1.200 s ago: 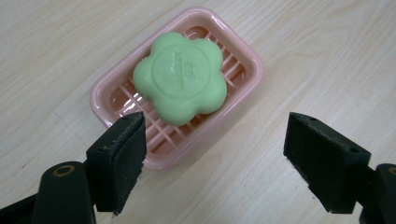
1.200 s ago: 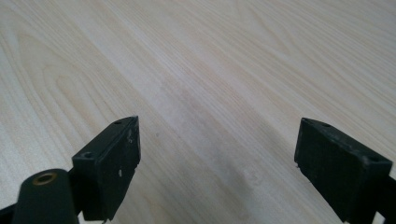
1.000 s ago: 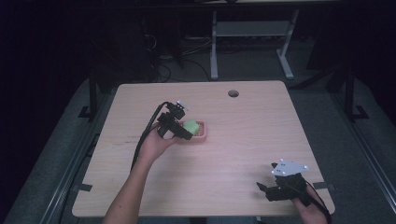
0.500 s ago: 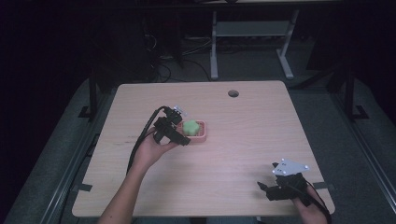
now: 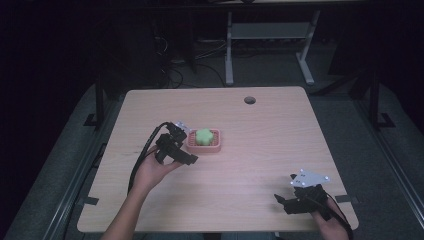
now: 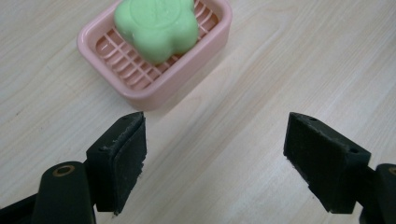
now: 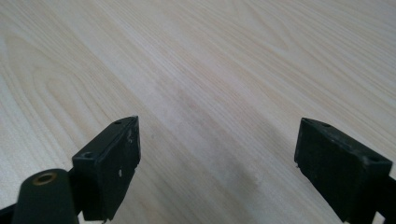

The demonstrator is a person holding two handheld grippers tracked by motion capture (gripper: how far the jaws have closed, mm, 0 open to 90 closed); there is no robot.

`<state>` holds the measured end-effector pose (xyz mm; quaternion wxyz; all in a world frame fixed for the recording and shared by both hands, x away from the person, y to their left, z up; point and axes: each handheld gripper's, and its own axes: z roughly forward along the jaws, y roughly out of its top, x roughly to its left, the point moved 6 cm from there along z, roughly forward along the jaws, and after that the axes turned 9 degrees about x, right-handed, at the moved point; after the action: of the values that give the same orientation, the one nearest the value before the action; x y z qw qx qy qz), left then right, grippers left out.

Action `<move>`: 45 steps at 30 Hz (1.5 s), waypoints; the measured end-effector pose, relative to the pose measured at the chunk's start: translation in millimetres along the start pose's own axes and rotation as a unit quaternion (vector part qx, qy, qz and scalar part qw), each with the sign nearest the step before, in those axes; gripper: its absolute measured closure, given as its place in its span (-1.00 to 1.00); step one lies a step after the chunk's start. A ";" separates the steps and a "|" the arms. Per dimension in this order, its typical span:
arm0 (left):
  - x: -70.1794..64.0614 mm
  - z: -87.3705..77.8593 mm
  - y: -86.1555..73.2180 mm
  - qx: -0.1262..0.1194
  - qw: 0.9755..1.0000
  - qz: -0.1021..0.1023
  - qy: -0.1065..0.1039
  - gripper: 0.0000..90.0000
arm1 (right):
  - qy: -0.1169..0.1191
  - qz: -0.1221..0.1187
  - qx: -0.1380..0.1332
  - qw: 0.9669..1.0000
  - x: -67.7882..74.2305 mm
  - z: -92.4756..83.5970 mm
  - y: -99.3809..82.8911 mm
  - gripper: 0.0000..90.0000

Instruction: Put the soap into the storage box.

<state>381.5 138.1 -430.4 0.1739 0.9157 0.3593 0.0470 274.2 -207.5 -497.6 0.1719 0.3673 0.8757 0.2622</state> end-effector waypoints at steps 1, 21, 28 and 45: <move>0.0 0.0 0.0 0.000 1.000 0.000 0.000 -0.53 | 0.000 0.000 0.000 1.000 0.0 0.0 0.0 -0.69; -6.3 -1.0 -32.3 -0.009 1.000 -0.002 -0.007 -0.53 | 0.000 0.003 0.007 1.000 0.3 2.9 -0.9 -0.69; -9.8 -4.5 -45.5 -0.016 1.000 -0.004 -0.009 -0.53 | -0.001 0.001 0.011 1.000 0.9 4.2 -1.4 -0.69; -6.3 -8.7 -72.6 -0.023 1.000 -0.013 -0.003 -0.53 | -0.007 0.002 0.019 1.000 -0.4 6.9 -2.9 -0.69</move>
<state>328.4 185.8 -447.6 0.1963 0.9070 0.3693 0.0505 276.3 -207.3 -504.8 0.1703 0.3739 0.8787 0.2430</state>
